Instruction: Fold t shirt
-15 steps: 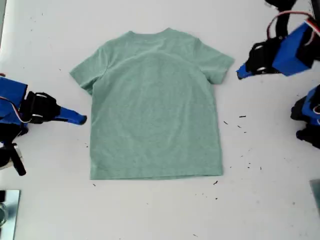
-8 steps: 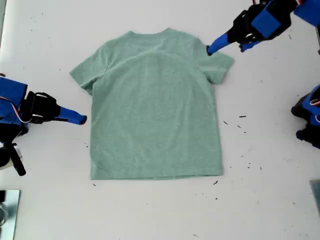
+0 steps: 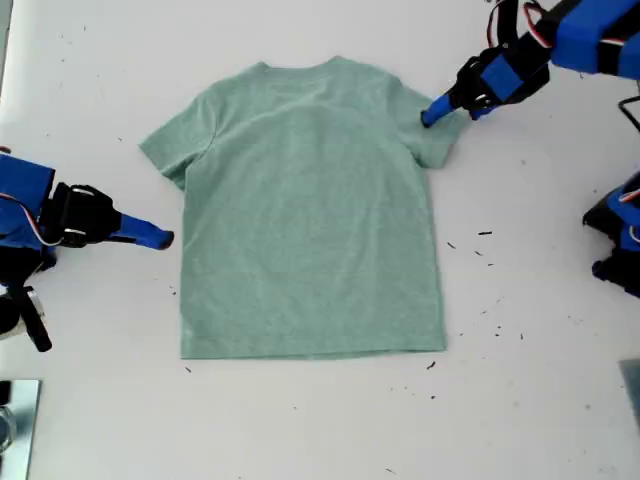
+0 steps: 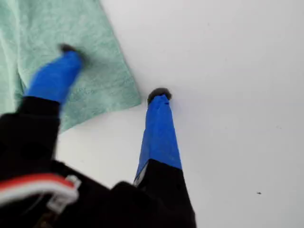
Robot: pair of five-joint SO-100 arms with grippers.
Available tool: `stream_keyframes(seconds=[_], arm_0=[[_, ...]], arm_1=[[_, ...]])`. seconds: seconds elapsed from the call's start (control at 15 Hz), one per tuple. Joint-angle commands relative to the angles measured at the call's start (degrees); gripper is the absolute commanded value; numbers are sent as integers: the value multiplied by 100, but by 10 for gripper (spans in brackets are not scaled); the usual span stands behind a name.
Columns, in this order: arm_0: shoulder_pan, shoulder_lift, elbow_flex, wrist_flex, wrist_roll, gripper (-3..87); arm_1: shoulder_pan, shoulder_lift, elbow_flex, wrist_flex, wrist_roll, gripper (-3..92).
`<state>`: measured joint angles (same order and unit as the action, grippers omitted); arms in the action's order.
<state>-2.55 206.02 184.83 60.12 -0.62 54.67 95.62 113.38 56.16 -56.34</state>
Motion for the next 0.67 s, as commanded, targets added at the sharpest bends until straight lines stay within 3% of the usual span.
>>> stream_keyframes(seconds=[0.0, 0.13, 0.4, 0.6], arm_0=[[70, 53, 18, -9, 88, -1], [53, 53, 26, -9, 88, -1], [9, 53, 26, -9, 88, -1], [26, 53, 26, -9, 88, -1]], arm_1=[[70, -18, -369, 299, -176, -17], [-62, 352, -1468, 1679, -220, -17], [-475, 413, -3656, 3340, -88, -16], [-1213, 18, -5054, 3674, 545, -16]])
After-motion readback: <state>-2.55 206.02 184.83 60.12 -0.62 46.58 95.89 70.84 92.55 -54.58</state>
